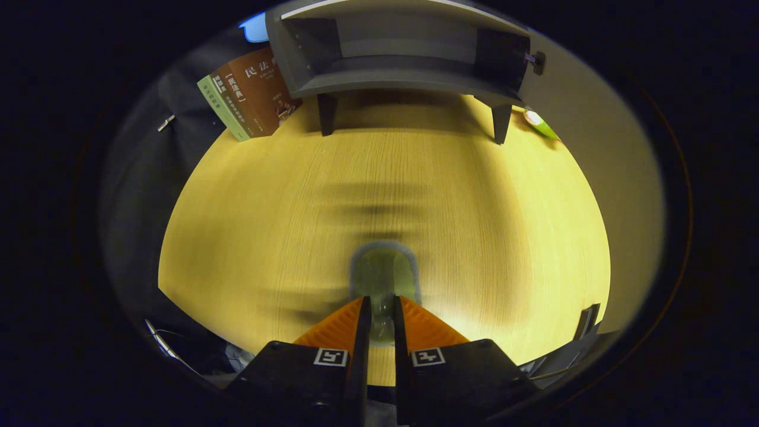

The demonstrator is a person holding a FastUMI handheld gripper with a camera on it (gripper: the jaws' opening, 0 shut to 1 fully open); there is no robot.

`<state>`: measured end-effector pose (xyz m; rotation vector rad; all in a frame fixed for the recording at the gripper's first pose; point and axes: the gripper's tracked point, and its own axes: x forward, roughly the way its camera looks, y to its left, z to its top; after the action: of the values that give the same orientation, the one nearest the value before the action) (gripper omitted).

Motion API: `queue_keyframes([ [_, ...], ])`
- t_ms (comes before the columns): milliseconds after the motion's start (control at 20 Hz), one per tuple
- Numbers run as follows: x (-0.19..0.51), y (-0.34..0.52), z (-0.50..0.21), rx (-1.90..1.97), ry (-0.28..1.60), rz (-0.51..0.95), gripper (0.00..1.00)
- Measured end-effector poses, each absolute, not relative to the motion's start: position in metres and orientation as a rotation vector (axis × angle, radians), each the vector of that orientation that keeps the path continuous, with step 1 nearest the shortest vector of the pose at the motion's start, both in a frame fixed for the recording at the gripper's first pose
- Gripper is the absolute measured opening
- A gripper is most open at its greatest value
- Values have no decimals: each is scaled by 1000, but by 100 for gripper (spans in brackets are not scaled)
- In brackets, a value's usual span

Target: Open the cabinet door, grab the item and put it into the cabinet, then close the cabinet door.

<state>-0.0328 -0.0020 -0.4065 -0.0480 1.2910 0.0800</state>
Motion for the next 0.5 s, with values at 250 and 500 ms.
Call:
queue_keyframes([
  [250, -25, -11, -404, -132, 1275, 94, 21],
  [500, -20, -7, -409, -151, 1286, 133, 20],
])
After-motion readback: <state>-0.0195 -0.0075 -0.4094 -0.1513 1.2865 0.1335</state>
